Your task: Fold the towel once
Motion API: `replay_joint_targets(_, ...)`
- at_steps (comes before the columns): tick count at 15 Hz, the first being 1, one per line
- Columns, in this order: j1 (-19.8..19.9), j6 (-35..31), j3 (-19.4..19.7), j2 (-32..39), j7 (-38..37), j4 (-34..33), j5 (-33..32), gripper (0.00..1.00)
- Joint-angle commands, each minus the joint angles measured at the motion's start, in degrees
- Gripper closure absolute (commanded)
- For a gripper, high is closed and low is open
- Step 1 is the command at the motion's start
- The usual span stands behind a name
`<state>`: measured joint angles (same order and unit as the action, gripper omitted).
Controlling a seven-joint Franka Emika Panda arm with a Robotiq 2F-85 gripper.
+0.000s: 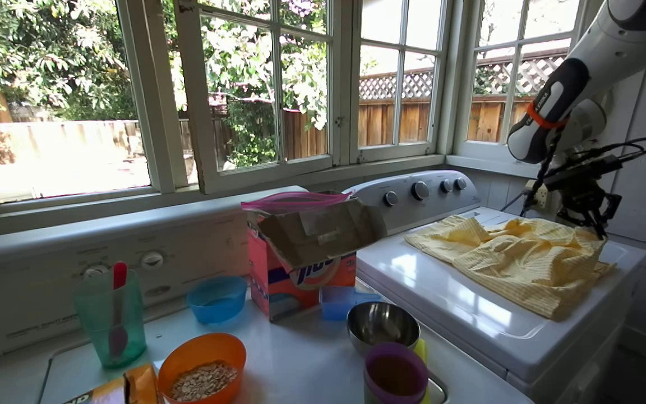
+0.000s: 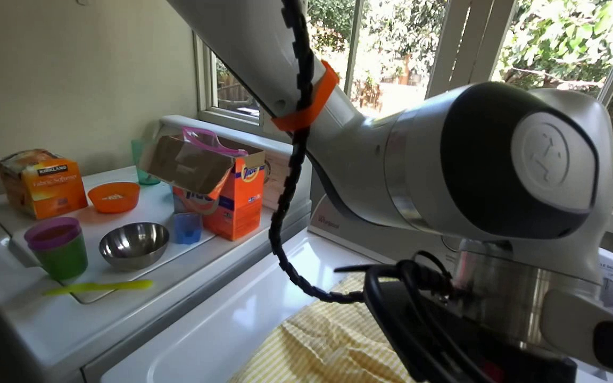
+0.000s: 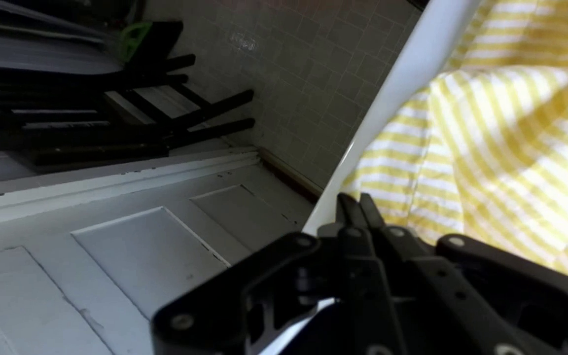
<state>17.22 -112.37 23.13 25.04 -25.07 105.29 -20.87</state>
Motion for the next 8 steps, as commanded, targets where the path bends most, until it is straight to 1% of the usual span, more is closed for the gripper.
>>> replay_joint_targets(1,0.77,0.14,0.44,2.57,-2.89,-2.47,1.63,0.73)
replay_joint_targets(2,0.85,0.02,0.16,2.54,-2.57,-2.81,2.11,0.73)
replay_joint_targets(3,0.77,-0.31,-0.17,2.24,-2.16,-2.93,2.34,0.70)
replay_joint_targets(6,-0.49,-1.16,-0.83,0.64,-1.88,-4.34,1.83,0.48)
replay_joint_targets(8,-1.52,-0.69,-1.23,0.39,-0.91,-6.92,0.45,0.33)
